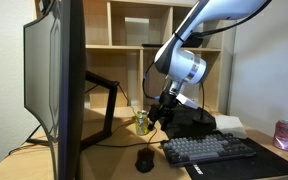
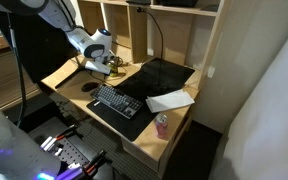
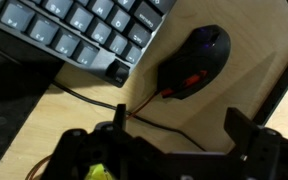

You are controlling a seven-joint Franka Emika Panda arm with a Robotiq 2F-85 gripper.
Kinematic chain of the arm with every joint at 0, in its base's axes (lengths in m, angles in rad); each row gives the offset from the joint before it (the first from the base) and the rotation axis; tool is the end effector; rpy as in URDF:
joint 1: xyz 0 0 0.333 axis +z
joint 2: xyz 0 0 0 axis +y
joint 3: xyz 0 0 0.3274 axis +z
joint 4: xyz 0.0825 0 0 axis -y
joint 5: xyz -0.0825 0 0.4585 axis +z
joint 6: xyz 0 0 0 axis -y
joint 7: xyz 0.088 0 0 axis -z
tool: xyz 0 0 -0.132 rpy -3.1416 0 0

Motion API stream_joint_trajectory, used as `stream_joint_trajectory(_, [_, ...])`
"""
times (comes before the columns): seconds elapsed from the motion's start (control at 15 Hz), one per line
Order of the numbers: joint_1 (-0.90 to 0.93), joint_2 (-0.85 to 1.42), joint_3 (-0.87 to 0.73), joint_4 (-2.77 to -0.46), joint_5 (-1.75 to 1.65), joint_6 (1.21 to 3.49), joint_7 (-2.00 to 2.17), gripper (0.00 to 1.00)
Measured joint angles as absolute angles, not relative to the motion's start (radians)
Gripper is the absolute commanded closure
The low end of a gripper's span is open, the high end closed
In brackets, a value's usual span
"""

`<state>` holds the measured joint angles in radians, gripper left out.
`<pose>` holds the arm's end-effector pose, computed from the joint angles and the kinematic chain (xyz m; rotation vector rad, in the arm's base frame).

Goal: Click the top left button on the keyboard

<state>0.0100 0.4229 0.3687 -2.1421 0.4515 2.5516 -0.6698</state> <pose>0.5730 0.2387 0.1430 -2.6069 -0.8617 -0.0666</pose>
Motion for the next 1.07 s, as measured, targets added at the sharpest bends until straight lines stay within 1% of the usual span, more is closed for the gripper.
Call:
stream_joint_trajectory(0.53, [-0.003, 0.573, 0.343, -2.064, 0.437, 2.548, -0.639, 0.00])
stream_joint_trajectory(1.07, [-0.097, 0.542, 0.435, -2.093, 0.488, 2.564, -0.764, 0.00])
